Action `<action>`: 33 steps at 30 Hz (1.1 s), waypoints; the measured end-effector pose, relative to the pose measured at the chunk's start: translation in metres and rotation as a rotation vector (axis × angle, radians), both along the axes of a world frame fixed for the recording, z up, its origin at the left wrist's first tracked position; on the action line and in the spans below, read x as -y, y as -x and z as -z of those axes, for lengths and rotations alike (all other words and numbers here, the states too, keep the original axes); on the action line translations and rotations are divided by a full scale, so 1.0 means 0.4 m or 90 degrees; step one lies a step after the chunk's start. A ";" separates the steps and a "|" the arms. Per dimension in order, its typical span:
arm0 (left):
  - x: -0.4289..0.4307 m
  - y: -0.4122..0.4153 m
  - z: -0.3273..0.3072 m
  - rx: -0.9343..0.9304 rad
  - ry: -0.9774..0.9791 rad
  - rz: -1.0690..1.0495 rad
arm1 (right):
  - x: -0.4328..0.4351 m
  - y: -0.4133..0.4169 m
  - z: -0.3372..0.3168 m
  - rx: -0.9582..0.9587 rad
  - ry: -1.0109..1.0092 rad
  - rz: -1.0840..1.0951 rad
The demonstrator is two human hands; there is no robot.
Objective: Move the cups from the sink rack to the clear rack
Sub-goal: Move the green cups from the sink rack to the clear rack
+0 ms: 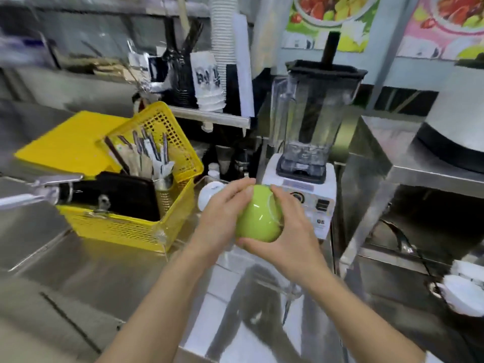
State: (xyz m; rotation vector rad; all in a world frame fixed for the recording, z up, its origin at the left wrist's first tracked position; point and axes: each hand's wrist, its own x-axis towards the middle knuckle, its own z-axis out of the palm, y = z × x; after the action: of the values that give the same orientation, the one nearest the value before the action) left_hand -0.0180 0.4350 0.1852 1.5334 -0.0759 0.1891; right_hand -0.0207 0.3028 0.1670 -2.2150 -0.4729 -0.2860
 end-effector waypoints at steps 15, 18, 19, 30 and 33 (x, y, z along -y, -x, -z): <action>-0.205 -0.085 0.166 -0.115 -0.259 -0.154 | -0.285 -0.085 0.129 0.069 0.282 0.078; -0.220 -0.101 0.176 -0.110 -0.302 -0.175 | -0.303 -0.098 0.135 0.073 0.278 0.084; -0.223 -0.105 0.178 -0.115 -0.325 -0.189 | -0.306 -0.099 0.137 0.077 0.284 0.089; -0.236 -0.111 0.184 -0.121 -0.393 -0.219 | -0.309 -0.111 0.155 0.061 0.314 0.095; -0.223 -0.108 0.162 -0.093 -0.488 -0.237 | -0.273 -0.117 0.140 0.035 0.290 0.035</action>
State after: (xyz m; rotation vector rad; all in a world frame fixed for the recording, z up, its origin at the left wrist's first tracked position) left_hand 0.0252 0.5242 0.1204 2.3154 0.2870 0.3696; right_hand 0.0259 0.4120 0.1111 -2.6714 -0.5497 -0.2902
